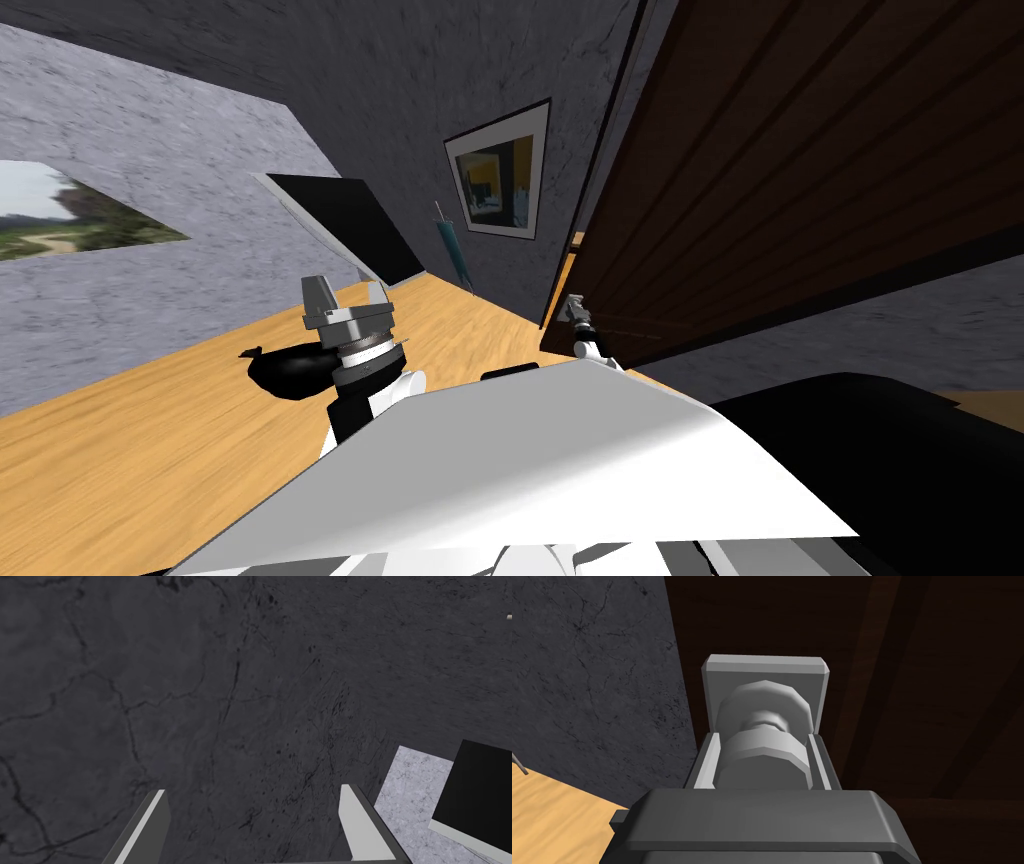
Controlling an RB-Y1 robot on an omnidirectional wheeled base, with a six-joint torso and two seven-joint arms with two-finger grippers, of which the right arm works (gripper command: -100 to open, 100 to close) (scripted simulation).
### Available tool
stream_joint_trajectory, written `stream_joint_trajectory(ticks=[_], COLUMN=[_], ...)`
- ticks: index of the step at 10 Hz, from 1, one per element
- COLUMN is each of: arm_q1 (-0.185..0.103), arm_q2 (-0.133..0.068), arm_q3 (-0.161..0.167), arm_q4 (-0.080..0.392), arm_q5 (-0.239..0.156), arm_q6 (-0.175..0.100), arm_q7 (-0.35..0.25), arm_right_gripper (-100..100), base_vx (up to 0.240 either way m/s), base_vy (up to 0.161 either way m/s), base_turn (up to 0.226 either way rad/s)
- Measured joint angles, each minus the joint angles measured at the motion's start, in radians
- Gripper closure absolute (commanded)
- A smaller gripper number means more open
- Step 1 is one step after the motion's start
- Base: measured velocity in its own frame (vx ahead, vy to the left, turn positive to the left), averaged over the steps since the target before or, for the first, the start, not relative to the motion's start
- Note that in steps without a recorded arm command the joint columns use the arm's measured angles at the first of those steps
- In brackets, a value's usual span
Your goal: Pull the door open
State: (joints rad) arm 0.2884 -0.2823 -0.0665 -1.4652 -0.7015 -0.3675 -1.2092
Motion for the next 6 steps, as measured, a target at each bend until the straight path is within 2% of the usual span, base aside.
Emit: stream_joint_trajectory(ticks=[1, 2, 6], arm_q1=[0.003, 0.007, 0.019], arm_q2=[0.001, -0.007, -0.048], arm_q3=[0.004, 0.009, 0.043], arm_q4=[0.002, 0.003, -0.008], arm_q5=[0.0, 0.0, 0.001], arm_q6=[0.003, 0.001, -0.017], arm_q7=[-0.002, -0.007, -0.043], arm_right_gripper=[100, 100, 100], base_vx=[-0.139, -0.234, -0.243], base_vy=[-0.028, -0.041, -0.036], base_turn=[0.121, 0.144, 0.14])
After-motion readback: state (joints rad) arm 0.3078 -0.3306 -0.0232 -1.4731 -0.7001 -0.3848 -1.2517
